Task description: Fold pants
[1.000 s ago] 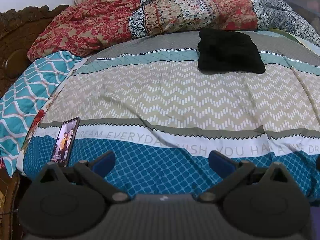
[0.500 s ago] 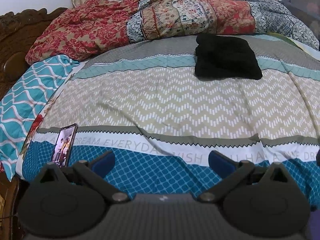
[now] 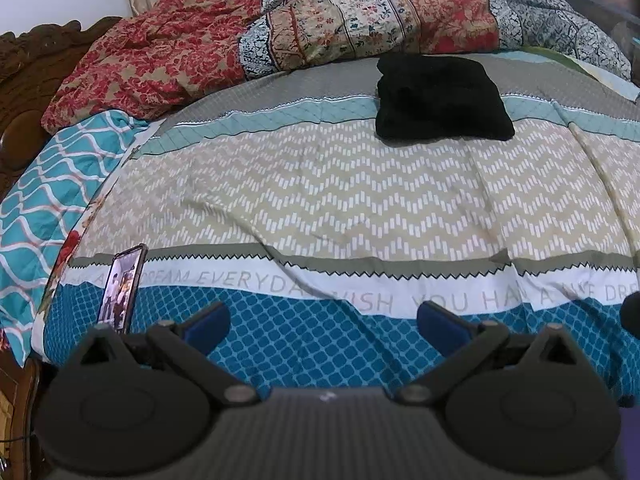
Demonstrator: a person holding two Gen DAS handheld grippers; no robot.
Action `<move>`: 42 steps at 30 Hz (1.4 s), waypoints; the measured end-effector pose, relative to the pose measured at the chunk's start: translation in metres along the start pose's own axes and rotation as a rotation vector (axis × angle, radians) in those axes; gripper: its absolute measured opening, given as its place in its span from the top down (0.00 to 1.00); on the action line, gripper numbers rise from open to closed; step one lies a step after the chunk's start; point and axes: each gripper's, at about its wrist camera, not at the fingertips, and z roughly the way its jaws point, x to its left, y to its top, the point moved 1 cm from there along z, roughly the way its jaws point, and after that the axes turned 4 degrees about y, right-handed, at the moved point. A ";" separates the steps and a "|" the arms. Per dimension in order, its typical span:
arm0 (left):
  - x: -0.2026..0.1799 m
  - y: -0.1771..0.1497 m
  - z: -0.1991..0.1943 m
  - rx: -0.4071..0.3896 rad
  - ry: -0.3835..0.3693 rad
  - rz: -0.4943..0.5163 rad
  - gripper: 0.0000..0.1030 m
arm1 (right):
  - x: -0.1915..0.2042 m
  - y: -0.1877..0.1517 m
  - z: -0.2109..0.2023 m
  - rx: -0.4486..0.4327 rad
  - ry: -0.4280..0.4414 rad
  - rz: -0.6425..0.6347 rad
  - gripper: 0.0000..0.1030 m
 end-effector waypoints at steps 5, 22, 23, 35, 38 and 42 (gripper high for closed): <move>-0.004 -0.003 0.001 0.016 -0.004 0.008 0.00 | -0.002 -0.002 0.000 0.010 0.004 0.002 0.00; -0.011 -0.007 0.005 0.041 -0.005 0.029 0.00 | -0.005 -0.006 0.002 0.027 0.004 0.015 0.00; -0.011 -0.007 0.005 0.042 -0.005 0.029 0.00 | -0.005 -0.006 0.002 0.026 0.004 0.014 0.00; -0.011 -0.012 0.011 0.070 -0.029 0.030 0.00 | -0.002 -0.009 0.005 0.039 -0.004 0.003 0.00; -0.012 -0.013 0.012 0.076 -0.031 0.031 0.00 | -0.001 -0.010 0.006 0.044 -0.007 0.001 0.00; -0.013 -0.013 0.014 0.082 -0.028 0.031 0.00 | -0.001 -0.010 0.008 0.049 -0.009 0.000 0.00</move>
